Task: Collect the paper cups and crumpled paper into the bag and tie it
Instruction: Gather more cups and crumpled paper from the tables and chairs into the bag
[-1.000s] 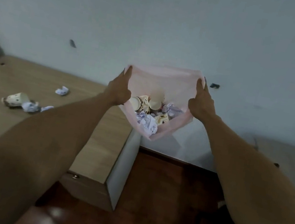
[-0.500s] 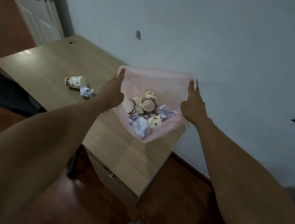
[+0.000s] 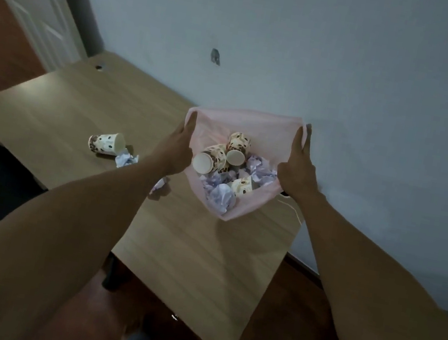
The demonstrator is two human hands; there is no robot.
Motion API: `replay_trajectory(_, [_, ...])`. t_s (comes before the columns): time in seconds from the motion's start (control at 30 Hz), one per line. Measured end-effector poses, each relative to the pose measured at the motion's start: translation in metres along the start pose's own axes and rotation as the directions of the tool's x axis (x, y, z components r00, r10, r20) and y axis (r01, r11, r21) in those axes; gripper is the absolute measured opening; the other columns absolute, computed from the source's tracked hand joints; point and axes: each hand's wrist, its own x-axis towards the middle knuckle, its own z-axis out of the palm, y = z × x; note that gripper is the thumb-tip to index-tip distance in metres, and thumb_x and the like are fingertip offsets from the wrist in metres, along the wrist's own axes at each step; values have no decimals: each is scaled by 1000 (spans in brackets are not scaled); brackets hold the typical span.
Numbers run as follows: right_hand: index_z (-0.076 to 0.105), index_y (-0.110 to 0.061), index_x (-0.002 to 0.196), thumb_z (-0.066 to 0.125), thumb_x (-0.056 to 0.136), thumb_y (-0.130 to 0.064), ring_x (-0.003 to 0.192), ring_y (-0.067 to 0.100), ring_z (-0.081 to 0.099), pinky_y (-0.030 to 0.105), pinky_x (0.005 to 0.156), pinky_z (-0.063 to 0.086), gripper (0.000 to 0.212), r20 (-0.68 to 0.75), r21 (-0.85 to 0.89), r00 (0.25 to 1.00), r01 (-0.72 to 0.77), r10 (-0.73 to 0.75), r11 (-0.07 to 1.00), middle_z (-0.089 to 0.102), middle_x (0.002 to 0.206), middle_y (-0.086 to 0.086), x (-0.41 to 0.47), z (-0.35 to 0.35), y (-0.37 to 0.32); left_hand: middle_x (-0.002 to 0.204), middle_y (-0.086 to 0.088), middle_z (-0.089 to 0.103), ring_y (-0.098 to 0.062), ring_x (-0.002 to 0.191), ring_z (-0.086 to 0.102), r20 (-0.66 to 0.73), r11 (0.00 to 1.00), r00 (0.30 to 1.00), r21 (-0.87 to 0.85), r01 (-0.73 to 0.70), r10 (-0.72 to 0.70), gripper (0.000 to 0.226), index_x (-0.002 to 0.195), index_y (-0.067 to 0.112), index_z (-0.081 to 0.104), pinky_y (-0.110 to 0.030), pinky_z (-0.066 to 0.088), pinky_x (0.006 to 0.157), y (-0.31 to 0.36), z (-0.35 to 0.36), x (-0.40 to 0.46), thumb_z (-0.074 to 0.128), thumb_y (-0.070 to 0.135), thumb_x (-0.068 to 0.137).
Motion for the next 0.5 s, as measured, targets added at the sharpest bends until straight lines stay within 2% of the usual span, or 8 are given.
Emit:
replay_trajectory(0.13, [-8, -22, 162, 55, 88, 3, 67, 32, 62, 46, 57, 56, 101, -97, -11, 993, -62, 61, 998, -23, 167, -14, -2, 23, -3, 171, -7, -8, -44, 140, 41, 45, 994, 993, 2, -105, 105, 98, 162, 18, -10, -51, 45, 103, -22, 5, 48, 58, 4, 93])
replay_trajectory(0.2, [-8, -21, 162, 55, 88, 4, 61, 28, 59, 46, 52, 55, 100, -137, 14, 986, -95, 96, 995, -22, 167, -15, -15, 36, -7, 170, -5, -12, -47, 133, 47, 94, 985, 981, 22, -170, 167, 98, 162, 18, -11, -51, 46, 97, -33, 6, 70, 59, 6, 94])
replay_trajectory(0.27, [-5, -20, 163, 55, 90, 0, 71, 26, 60, 42, 53, 54, 96, -168, -9, 974, -152, 149, 988, -20, 168, -14, -32, 50, -21, 170, -5, -13, -51, 127, 51, 151, 970, 961, 43, -241, 232, 100, 161, 19, -12, -53, 48, 92, -47, 6, 87, 61, 10, 94])
replay_trajectory(0.3, [-2, -18, 163, 55, 92, -3, 86, 25, 61, 37, 55, 53, 92, -188, -45, 965, -194, 182, 980, -15, 169, -10, -41, 59, -30, 170, -6, -12, -53, 124, 52, 176, 961, 950, 58, -270, 256, 100, 161, 20, -13, -54, 48, 91, -55, 7, 93, 62, 12, 95])
replay_trajectory(0.37, [9, -17, 163, 56, 94, -15, 110, 28, 59, 33, 64, 50, 83, -253, -155, 938, -282, 238, 947, 6, 170, 3, -57, 74, -52, 171, -9, -8, -54, 119, 55, 221, 952, 936, 78, -297, 274, 101, 161, 20, -13, -55, 49, 86, -70, 9, 100, 63, 14, 95])
replay_trajectory(0.43, [20, -22, 160, 55, 94, -29, 105, 37, 65, 38, 67, 57, 74, -315, -343, 932, -286, 177, 895, 27, 163, 12, -71, 85, -67, 171, -9, -2, -54, 120, 55, 250, 945, 922, 67, -320, 295, 100, 161, 20, -10, -55, 49, 84, -85, 11, 102, 64, 14, 94])
replay_trajectory(0.5, [33, -22, 151, 57, 92, -36, 113, 41, 61, 47, 80, 56, 65, -348, -510, 936, -241, 58, 825, 35, 154, 17, -80, 93, -73, 171, -9, 0, -53, 124, 52, 275, 932, 904, 64, -356, 327, 97, 162, 20, -6, -56, 49, 87, -100, 13, 104, 64, 13, 94])
